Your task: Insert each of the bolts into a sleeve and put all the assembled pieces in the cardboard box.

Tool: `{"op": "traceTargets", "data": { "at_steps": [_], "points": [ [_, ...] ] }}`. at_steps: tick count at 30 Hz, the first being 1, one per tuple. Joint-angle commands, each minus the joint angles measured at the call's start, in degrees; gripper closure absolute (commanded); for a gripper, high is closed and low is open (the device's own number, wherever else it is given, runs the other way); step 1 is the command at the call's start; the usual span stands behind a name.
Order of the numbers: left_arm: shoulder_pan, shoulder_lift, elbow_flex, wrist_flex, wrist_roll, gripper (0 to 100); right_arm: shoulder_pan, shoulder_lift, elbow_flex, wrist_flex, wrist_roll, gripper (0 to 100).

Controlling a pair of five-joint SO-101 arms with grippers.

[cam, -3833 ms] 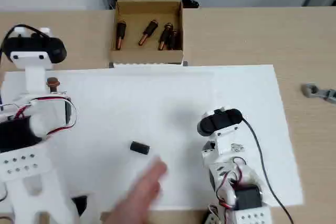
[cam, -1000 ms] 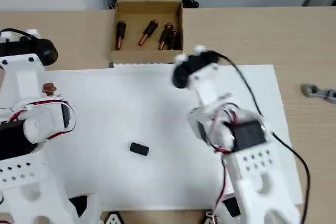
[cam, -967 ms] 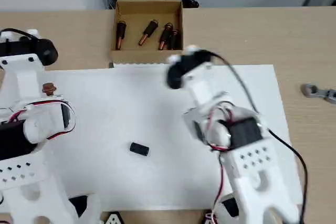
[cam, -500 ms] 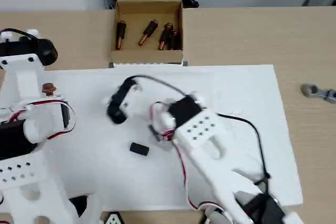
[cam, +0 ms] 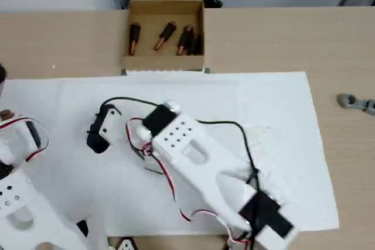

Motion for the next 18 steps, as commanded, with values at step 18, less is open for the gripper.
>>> {"op": "traceTargets", "data": {
  "at_steps": [18],
  "points": [
    [-4.48,-1.49,-2.24,0.0,-3.87,99,-3.03,12.09,-0.09,-10.24,0.26,75.1]
  ]
}}
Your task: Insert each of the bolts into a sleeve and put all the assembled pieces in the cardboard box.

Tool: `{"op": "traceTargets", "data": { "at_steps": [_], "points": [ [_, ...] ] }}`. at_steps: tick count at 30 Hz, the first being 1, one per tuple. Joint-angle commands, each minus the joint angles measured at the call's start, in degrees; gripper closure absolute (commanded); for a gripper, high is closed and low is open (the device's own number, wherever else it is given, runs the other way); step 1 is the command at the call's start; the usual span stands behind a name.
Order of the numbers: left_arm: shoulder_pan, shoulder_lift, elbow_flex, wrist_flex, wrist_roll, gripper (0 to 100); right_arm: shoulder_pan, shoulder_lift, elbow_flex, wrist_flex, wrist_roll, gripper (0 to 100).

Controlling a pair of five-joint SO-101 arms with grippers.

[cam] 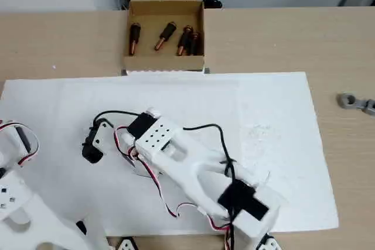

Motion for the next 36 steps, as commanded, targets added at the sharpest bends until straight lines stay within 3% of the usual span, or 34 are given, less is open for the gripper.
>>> {"op": "traceTargets", "data": {
  "at_steps": [1,9,17,23,26,36],
  "points": [
    [-0.18,-1.49,-2.33,0.0,-0.53,99,0.13,1.98,-0.09,-3.12,0.26,75.1],
    [-0.18,-1.49,-2.33,0.09,-0.62,99,5.76,8.04,-0.62,-4.44,0.26,75.1],
    [-0.18,-1.49,-2.33,0.09,-0.53,99,4.88,8.22,-0.62,0.48,0.18,75.9],
    [-0.18,-1.49,-2.33,0.09,-0.53,99,3.91,8.13,0.7,0.92,0.09,93.2],
    [-0.18,-1.49,-2.33,0.09,-0.53,99,4.0,7.96,1.05,0.84,-3.08,98.7],
    [-0.18,-1.49,-2.33,0.09,-0.44,99,4.09,-4.62,-4.22,1.01,-18.11,96.6]
  ]
}}
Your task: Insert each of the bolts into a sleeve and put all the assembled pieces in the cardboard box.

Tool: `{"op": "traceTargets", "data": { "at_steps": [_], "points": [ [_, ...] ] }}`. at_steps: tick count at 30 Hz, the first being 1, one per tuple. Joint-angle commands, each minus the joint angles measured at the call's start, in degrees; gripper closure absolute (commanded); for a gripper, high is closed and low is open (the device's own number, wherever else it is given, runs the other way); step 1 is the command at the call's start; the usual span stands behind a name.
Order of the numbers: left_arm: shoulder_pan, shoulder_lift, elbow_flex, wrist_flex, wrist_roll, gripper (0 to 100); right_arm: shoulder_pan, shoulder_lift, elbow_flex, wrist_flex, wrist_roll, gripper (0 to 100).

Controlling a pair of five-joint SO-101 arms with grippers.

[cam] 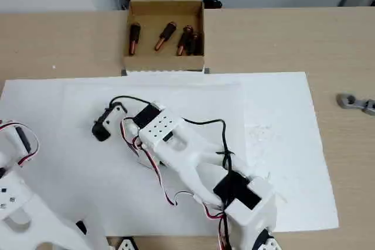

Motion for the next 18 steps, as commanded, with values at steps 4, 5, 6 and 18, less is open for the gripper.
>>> {"op": "traceTargets", "data": {
  "at_steps": [4,5,6,18],
  "points": [
    [-0.18,-1.49,-2.33,0.09,-0.35,99,0.31,-15.78,-2.37,0.84,-4.66,96.7],
    [-0.18,-1.49,-2.33,0.09,-0.35,99,0.31,-17.98,-2.37,0.84,-4.66,96.7],
    [-0.18,-1.49,-2.33,0.09,-0.35,99,0.31,-20.26,-2.29,0.84,-4.66,96.7],
    [0.26,-1.49,-2.59,-0.62,1.67,99,0.22,-48.13,-0.7,0.22,-4.75,99.5]
  ]
}}
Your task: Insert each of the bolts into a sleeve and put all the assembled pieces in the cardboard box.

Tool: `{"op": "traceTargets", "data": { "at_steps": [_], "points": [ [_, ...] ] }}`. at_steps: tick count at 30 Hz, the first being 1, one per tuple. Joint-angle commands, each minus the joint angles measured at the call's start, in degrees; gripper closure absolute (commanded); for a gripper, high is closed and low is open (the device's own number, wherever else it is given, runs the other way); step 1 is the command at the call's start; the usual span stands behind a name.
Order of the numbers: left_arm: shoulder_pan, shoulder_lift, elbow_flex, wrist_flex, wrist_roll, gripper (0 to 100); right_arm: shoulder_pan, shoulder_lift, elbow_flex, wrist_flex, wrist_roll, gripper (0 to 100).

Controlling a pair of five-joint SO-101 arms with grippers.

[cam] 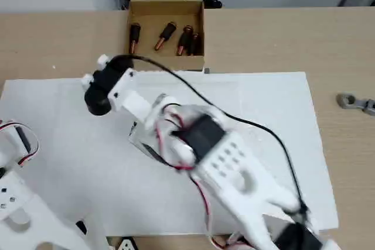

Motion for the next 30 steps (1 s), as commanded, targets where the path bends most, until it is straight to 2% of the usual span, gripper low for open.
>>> {"op": "traceTargets", "data": {
  "at_steps": [1,5,11,16,19,22,25,30],
  "points": [
    [0.26,-1.49,-2.59,-1.32,0.88,99,0.22,-9.54,0.26,-0.48,-0.53,99.5],
    [3.69,-1.49,-2.68,-3.16,1.93,99,0.4,-17.27,6.07,-0.48,-0.79,99.4],
    [18.02,-1.49,-2.68,-6.42,8.53,99,1.89,-30.2,22.77,-6.29,-0.88,99.4],
    [27.69,-1.49,-2.51,-11.69,10.2,99,5.58,-40.92,41.93,-22.64,-0.97,99.5],
    [28.92,-1.41,-2.42,-14.77,10.2,99,5.41,-46.2,51.78,-34.24,-2.29,99.5],
    [29.01,-1.49,-2.42,-17.32,10.2,99,5.58,-48.48,58.99,-42.33,-9.05,99.5],
    [29.19,-1.49,-2.42,-19.08,10.29,99,5.58,-48.13,63.21,-48.4,-12.84,99.5],
    [34.9,-1.49,-2.42,-19.08,10.29,99,5.67,-43.38,64.53,-60.09,-12.66,99.5]
  ]
}}
